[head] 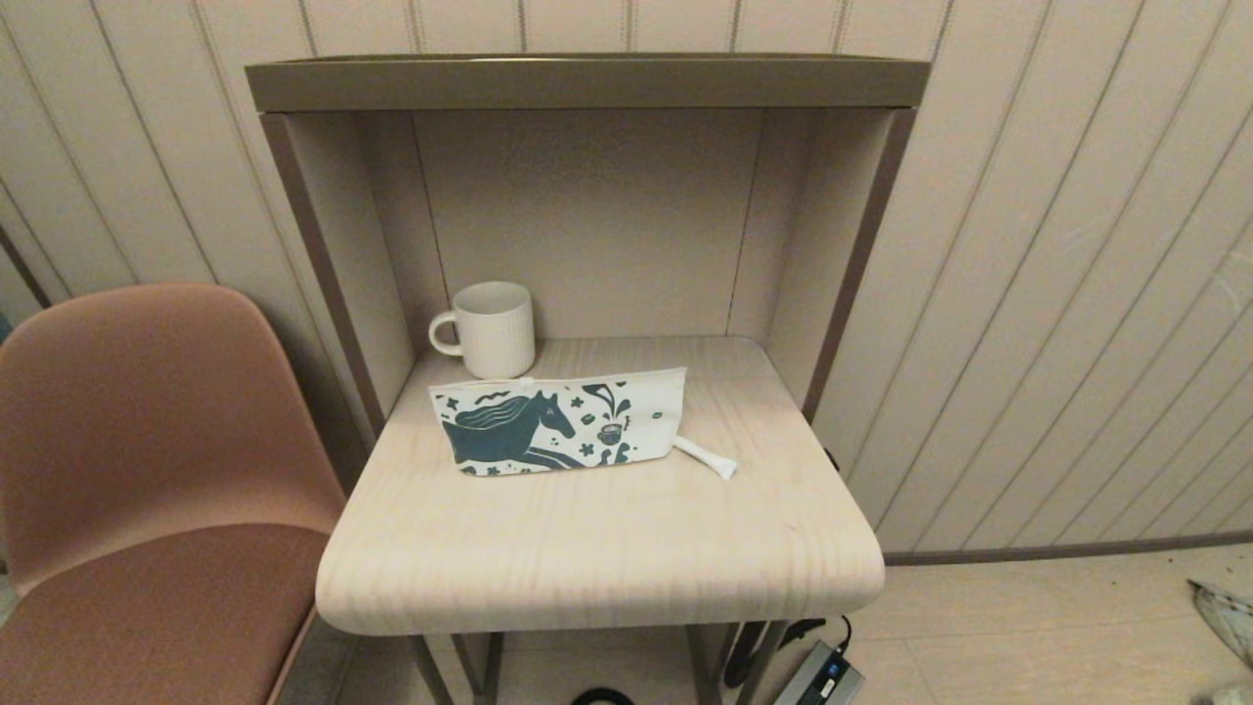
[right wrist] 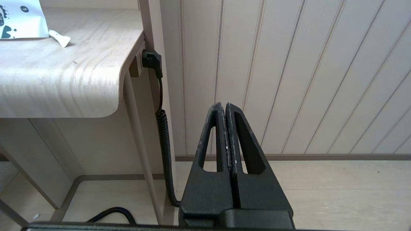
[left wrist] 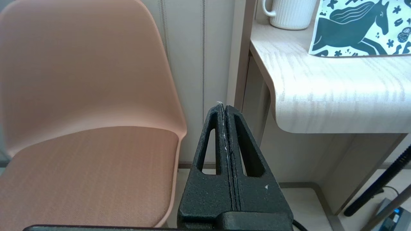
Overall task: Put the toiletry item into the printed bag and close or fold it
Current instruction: Pick up the storage bag
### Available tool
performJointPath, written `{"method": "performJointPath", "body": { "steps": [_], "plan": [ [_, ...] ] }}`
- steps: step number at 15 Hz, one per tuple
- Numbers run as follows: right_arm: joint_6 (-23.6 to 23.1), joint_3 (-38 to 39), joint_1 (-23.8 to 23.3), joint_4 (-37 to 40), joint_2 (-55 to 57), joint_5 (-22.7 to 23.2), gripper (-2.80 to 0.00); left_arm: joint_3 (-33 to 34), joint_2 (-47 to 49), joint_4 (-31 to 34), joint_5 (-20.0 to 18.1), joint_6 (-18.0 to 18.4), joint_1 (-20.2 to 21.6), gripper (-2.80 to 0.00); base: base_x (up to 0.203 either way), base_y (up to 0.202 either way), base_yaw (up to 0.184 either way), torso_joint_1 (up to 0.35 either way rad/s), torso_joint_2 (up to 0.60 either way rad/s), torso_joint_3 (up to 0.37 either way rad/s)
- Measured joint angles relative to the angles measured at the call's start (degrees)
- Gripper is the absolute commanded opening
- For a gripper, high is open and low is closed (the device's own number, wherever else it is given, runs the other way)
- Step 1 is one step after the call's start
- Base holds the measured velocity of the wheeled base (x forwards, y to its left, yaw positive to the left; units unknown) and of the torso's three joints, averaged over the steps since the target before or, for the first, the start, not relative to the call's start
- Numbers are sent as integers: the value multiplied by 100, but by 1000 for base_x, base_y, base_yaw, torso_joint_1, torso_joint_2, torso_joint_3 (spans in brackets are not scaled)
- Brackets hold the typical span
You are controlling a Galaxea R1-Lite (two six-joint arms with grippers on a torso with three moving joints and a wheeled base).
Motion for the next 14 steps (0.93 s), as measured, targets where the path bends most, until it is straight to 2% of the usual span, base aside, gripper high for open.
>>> {"method": "performJointPath", "body": {
  "steps": [4, 6, 8, 10, 11, 12, 13, 14],
  "plan": [
    [-1, 0, 0, 0, 5, 7, -280, -205, 86, 166, -5, 151, 4, -280, 0, 0, 0, 0, 0, 0],
    [-2, 0, 0, 0, 5, 7, -280, -946, 495, 277, -31, 36, -11, -280, 0, 0, 0, 0, 0, 0],
    [-2, 0, 0, 0, 7, 9, -280, -1952, 1326, 345, -220, -212, -152, -280, 0, 0, 0, 0, 0, 0],
    [-2, 0, 0, 0, 7, 9, -280, -2873, 2333, 403, -797, -455, -440, -280, 0, 0, 0, 0, 0, 0],
    [-2, 0, 0, 0, 7, 9, -280, -3190, 2788, 420, -1259, -527, -572, -280, 0, 0, 0, 0, 0, 0],
    [-2, 0, 0, 0, 7, 13, -280, -3441, 3245, 440, -1874, -521, -682, -280, 0, 0, 0, 0, 0, 0],
    [-2, 0, 0, 0, 7, 16, -280, -3639, 3717, 448, -2574, -381, -763, -280, 0, 0, 0, 0, 0, 0],
    [-2, 0, 0, 0, 7, 14, -280, -3744, 4089, 451, -3082, -168, -818, -280, 0, 0, 0, 0, 0, 0]
  ]
}}
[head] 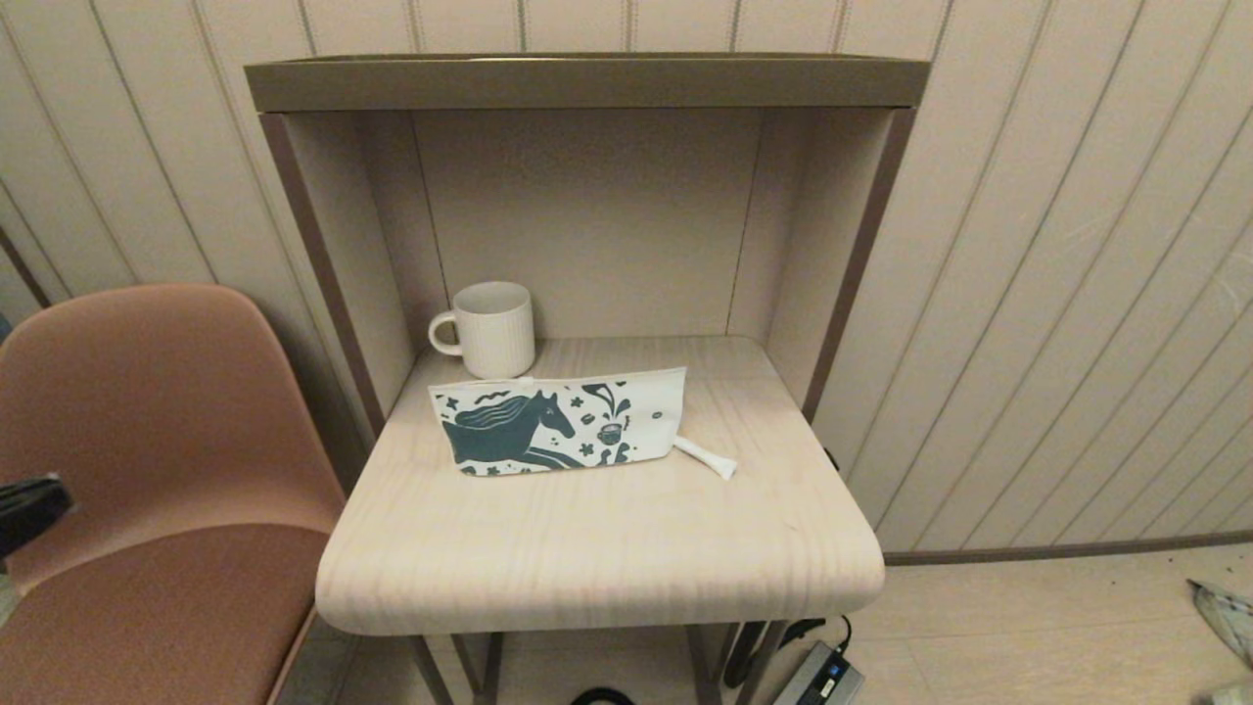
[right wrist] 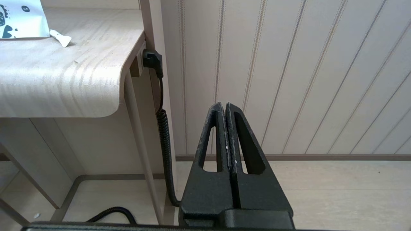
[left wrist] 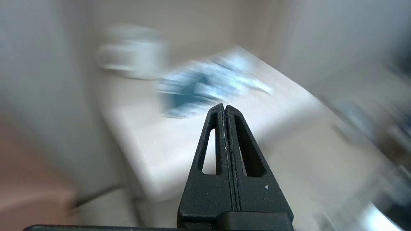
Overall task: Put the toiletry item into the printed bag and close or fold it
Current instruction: Pick up the storage bag
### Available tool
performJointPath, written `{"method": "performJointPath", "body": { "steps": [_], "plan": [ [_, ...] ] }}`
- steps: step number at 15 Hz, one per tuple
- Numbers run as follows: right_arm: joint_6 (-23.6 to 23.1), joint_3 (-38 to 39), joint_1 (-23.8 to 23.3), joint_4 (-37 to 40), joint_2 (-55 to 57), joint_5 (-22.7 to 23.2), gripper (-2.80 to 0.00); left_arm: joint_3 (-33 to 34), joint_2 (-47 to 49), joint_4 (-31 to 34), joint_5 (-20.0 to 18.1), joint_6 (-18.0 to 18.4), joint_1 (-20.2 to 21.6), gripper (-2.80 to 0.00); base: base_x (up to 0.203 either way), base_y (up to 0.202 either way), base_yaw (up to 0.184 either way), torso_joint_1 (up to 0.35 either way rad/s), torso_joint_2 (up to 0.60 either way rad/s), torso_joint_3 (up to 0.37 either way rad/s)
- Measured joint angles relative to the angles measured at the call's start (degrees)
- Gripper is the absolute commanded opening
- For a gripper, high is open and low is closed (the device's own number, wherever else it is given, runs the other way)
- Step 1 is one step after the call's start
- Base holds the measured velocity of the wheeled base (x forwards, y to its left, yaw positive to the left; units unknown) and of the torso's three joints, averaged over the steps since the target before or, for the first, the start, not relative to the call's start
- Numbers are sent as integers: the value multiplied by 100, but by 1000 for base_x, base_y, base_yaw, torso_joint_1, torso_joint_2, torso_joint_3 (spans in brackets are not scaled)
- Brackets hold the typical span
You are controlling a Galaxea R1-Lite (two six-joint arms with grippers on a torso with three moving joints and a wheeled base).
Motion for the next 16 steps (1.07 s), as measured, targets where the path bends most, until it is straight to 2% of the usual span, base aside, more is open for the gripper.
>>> {"method": "performJointPath", "body": {
  "steps": [1, 2, 4, 6, 8, 11, 14, 16],
  "plan": [
    [0, 0, 0, 0, 0, 2, -280, -69, 398, 7, -465, 322, -39, 0, 0, 0, 0, 0, 0, 0],
    [0, 0, 0, 1, 0, 4, -280, -106, 790, 5, -821, 716, -65, 0, 0, 0, 0, 0, 0, 0],
    [0, 0, 0, 0, 0, 4, -280, -178, 1523, -7, -1154, 1452, -83, 0, 0, 0, 0, 0, 0, 0],
    [0, 0, 0, 0, 0, 4, -280, -277, 2252, -190, -1201, 1939, -70, 0, 0, 0, 0, 0, 0, 0],
    [0, 0, 0, 0, 0, 3, -280, -370, 3075, -706, -1207, 2358, 74, 0, 0, 0, 0, 0, 0, 0],
    [0, 0, 0, 0, 0, 4, -280, -545, 4153, -1705, -1207, 2678, 228, 0, 0, 0, 0, 0, 0, 0],
    [0, 0, 0, 0, 0, 4, -280, -978, 4966, -1877, -1238, 2825, 337, 0, 0, 0, 0, 0, 0, 0],
    [0, 0, 2, 0, 0, 4, -280, -1205, 5395, -1883, -1294, 3045, 438, 0, 0, 0, 0, 0, 0, 0]
  ]
}}
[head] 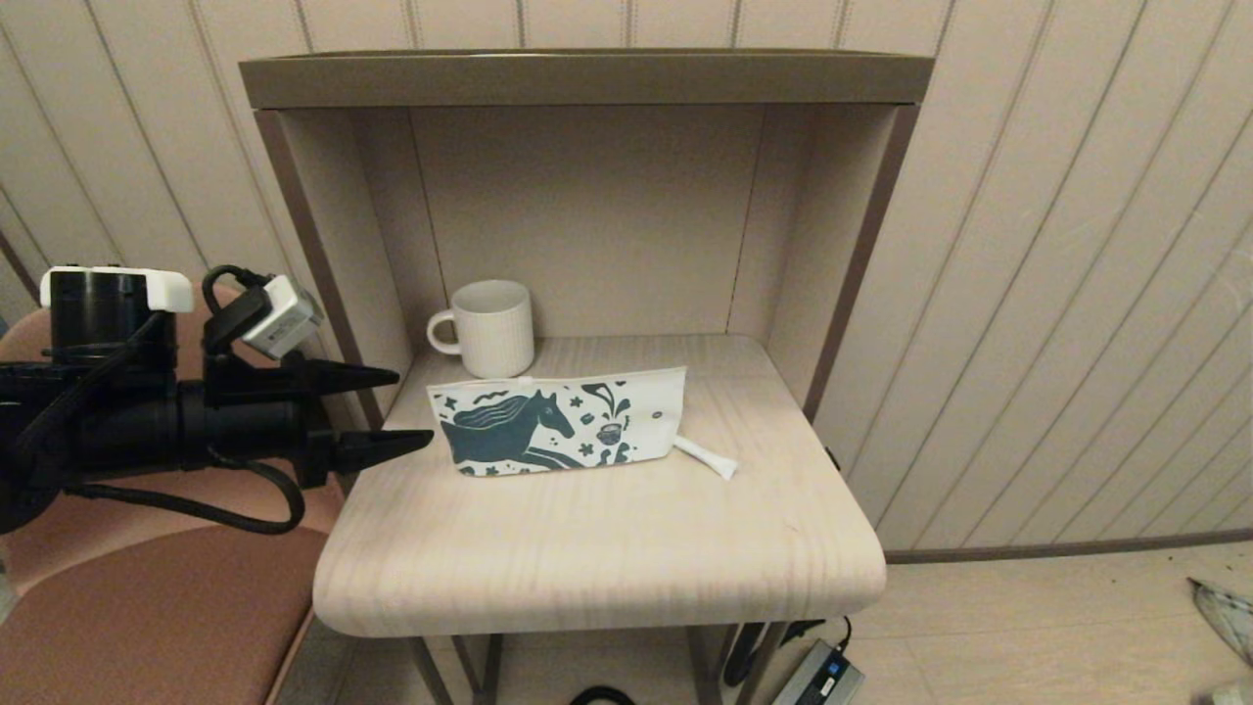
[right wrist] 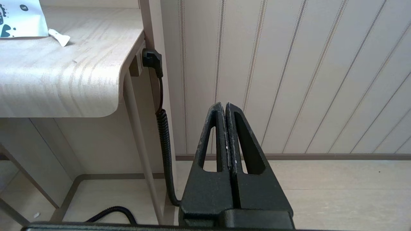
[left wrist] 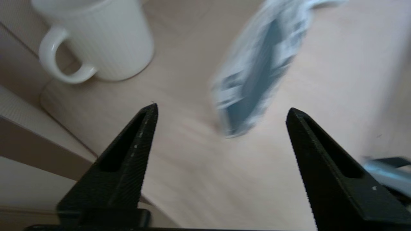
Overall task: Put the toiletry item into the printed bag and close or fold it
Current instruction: Pick up the storage bag
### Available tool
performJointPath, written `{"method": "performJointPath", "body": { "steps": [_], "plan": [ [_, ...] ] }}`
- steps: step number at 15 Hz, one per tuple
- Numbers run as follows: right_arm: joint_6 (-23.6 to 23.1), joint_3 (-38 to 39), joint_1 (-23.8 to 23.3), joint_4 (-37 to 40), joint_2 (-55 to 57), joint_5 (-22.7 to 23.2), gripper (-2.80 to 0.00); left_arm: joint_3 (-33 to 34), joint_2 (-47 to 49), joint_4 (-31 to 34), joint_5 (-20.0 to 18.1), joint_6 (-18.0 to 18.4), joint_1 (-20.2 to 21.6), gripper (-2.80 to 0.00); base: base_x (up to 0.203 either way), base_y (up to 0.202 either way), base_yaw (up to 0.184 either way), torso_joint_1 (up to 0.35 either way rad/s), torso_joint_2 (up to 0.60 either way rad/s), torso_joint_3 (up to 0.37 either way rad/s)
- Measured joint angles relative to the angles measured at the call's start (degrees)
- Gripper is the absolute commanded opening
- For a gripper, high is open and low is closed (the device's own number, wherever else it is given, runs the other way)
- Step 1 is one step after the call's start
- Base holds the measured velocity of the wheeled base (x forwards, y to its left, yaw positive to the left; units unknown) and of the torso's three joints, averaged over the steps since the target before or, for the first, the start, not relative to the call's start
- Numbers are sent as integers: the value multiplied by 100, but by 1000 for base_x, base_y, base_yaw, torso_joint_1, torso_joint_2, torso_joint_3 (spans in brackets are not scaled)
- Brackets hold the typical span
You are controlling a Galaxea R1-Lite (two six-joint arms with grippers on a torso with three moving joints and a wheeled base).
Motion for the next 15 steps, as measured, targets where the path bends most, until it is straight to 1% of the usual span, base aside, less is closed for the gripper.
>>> {"method": "performJointPath", "body": {
  "steps": [4, 7, 10, 13, 15],
  "plan": [
    [-5, 0, 0, 0, 0, 0, -280, -250, 483, 27, -409, 51, 98, 0, 0, 0, 0, 0, 0, 0],
    [-5, 0, 0, 0, 0, 0, -280, -337, 584, 199, -745, 51, 114, 0, 0, 0, 0, 0, 0, 0],
    [-6, 0, 0, 0, 0, 0, -280, -455, 602, 307, -791, 54, 9, 0, 0, 0, 0, 0, 0, 0],
    [-6, 0, 0, 0, 0, 0, -280, -740, 614, 771, -783, 51, -336, 0, 0, 0, 0, 0, 0, 0],
    [-9, 0, -2, 0, 0, 0, -280, -866, 635, 882, -749, 51, -556, 0, 0, 0, 0, 0, 0, 0]
  ]
}}
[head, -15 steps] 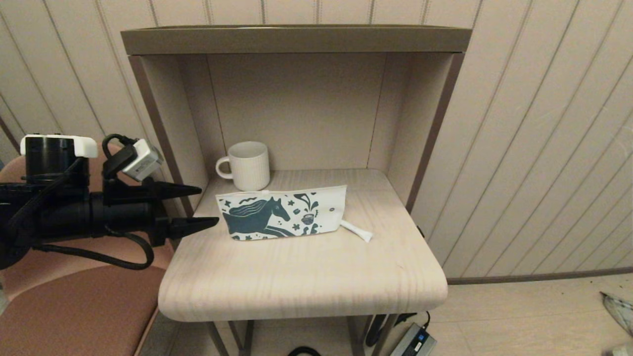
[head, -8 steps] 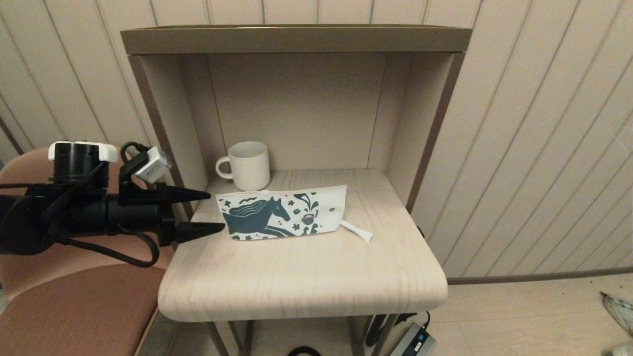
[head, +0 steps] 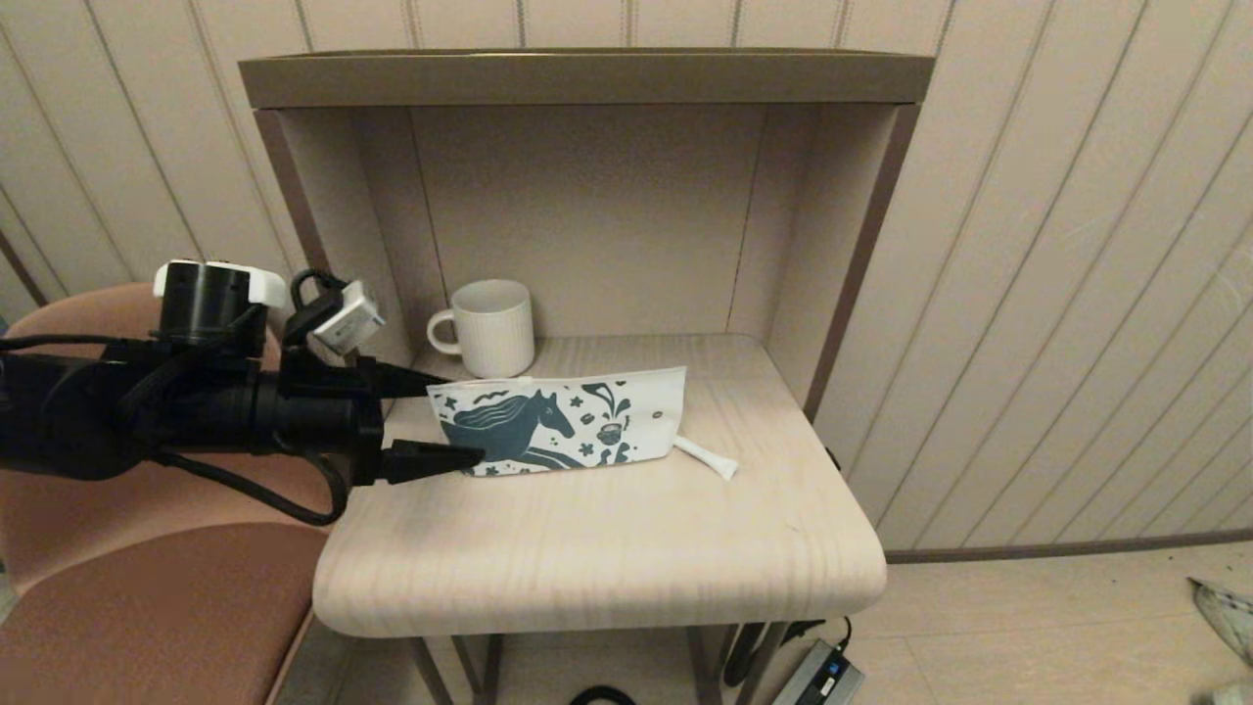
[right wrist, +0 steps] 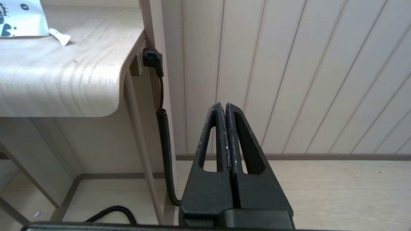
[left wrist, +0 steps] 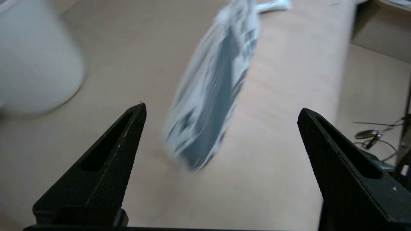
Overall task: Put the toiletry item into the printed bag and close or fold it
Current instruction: Pick up the storage bag
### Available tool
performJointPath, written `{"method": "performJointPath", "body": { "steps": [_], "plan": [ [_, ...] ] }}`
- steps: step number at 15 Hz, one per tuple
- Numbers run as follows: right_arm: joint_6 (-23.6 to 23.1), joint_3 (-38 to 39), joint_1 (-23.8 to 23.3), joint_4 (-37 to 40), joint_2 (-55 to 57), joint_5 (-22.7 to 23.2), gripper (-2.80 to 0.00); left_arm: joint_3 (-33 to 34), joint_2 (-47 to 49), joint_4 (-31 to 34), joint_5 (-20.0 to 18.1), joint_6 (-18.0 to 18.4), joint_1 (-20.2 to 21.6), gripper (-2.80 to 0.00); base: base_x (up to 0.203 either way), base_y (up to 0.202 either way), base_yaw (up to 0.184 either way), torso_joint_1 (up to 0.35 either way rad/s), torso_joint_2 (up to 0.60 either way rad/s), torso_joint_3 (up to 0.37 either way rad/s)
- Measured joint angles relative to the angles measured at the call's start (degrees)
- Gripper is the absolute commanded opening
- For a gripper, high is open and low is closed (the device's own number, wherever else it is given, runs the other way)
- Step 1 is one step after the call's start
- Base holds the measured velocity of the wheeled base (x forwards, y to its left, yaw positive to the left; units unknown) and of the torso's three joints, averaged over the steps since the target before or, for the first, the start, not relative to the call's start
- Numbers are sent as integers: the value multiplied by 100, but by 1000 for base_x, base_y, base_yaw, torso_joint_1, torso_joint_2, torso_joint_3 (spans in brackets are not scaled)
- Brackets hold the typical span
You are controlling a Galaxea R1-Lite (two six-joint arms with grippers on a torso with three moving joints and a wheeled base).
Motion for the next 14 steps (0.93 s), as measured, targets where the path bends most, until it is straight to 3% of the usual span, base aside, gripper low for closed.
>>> {"method": "performJointPath", "body": {
  "steps": [4, 14],
  "plan": [
    [0, 0, 2, 0, 0, 0, -280, -114, 152, -21, 97, 11, -283, 0, 0, 0, 0, 0, 0, 0],
    [0, 0, 0, 2, 0, 0, -280, -215, 390, -50, 94, 69, -314, 0, 0, 0, 0, 0, 0, 0]
  ]
}}
